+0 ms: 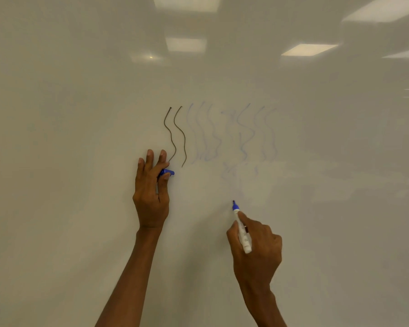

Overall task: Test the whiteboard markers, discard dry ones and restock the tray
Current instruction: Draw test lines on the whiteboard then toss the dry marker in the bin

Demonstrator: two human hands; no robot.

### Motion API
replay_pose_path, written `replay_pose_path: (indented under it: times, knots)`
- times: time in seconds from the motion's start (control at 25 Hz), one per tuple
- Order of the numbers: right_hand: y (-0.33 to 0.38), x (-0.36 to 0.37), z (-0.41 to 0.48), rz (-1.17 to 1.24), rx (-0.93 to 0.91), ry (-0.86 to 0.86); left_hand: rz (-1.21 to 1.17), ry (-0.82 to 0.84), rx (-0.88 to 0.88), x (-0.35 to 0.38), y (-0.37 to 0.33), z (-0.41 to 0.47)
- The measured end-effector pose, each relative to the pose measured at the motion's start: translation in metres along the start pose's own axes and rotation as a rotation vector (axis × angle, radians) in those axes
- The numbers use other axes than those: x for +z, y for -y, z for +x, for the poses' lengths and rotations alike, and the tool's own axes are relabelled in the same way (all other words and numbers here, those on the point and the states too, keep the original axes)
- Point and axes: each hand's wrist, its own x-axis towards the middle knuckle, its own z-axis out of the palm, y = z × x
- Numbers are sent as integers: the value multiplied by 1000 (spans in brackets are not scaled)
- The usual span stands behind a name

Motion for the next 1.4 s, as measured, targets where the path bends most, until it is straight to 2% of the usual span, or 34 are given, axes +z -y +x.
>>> replay_pose_path:
  times: [0.16,0.4,0.52,0.64,0.72,0.84,0.88,1.0,1.04,1.16,1.28,1.4]
  knots:
    - [22,-2,9,168,-96,62,22,7,-3,-1,1,-3]
    - [42,19,54,160,-81,-60,-16,7,2,-2,-2,-2]
    - [45,20,36,113,-147,-43,-20,1,27,-3,1,-2]
    - [31,13,10,104,-97,-28,-15,-10,50,0,1,-1]
    - [21,10,-6,90,-61,6,-20,-11,41,1,0,-1]
    - [21,3,-25,144,-50,153,-15,4,13,-1,1,-1]
    - [23,-2,-27,216,24,218,-25,19,-11,-2,1,-1]
    - [30,-23,-16,692,505,419,-95,71,-104,-7,-2,-1]
    - [31,-29,-13,819,604,456,-126,83,-142,-9,-4,-1]
    - [29,-40,-6,995,739,550,-269,87,-267,-16,-16,-1]
    - [27,-47,0,1272,1003,613,-495,5,-470,-25,-48,-8]
    - [25,-50,10,1416,1062,652,-640,-90,-721,-33,-79,-27]
